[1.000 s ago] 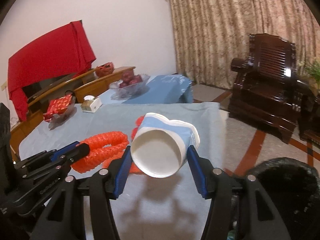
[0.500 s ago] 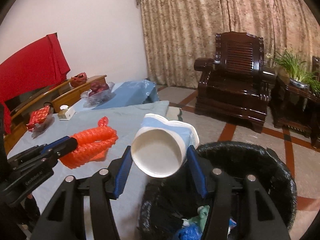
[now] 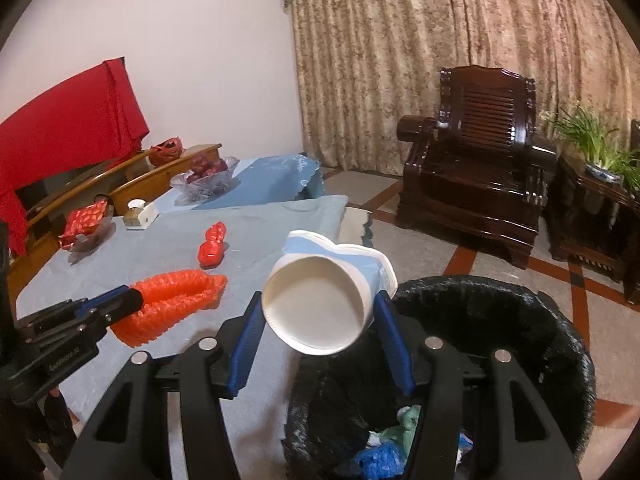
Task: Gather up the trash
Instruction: 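Carry the paper cup and orange net over the bin, then open both tools to drop the cup and net into the bin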
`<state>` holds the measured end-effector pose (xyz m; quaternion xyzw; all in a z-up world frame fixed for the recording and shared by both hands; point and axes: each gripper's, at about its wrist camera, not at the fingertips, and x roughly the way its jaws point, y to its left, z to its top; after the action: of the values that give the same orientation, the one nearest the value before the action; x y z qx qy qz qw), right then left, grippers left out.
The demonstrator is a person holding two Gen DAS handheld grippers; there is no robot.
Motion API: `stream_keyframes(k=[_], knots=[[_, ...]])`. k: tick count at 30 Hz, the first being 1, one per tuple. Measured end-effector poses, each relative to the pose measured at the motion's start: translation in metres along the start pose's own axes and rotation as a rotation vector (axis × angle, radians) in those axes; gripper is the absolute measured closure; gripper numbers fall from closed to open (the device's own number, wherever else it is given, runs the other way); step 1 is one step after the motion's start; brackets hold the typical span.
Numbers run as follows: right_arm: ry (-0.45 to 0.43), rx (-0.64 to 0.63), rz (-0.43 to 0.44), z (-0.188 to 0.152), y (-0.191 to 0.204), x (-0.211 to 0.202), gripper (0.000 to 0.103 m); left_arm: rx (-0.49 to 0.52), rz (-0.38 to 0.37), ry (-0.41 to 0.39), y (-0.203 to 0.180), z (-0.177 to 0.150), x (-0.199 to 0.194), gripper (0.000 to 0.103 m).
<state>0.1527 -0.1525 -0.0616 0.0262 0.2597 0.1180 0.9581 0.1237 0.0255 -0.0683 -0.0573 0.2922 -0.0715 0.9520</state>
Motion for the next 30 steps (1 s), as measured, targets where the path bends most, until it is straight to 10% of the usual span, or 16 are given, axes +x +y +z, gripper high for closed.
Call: stream_keyframes(k=[21, 26, 30], knots=[[0.066, 0.145, -0.25, -0.04, -0.117, -0.027, 0.046, 0.169, -0.283, 0.104, -0.139, -0.009, 0.079, 0.087], [0.094, 0.156, -0.322, -0.052, -0.134, -0.029, 0.026, 0.126, -0.341, 0.159, -0.141, -0.019, 0.091, 0.036], [0.087, 0.182, -0.339, -0.058, -0.14, -0.037, 0.011, 0.117, -0.325, 0.161, -0.132, -0.021, 0.09, 0.034]])
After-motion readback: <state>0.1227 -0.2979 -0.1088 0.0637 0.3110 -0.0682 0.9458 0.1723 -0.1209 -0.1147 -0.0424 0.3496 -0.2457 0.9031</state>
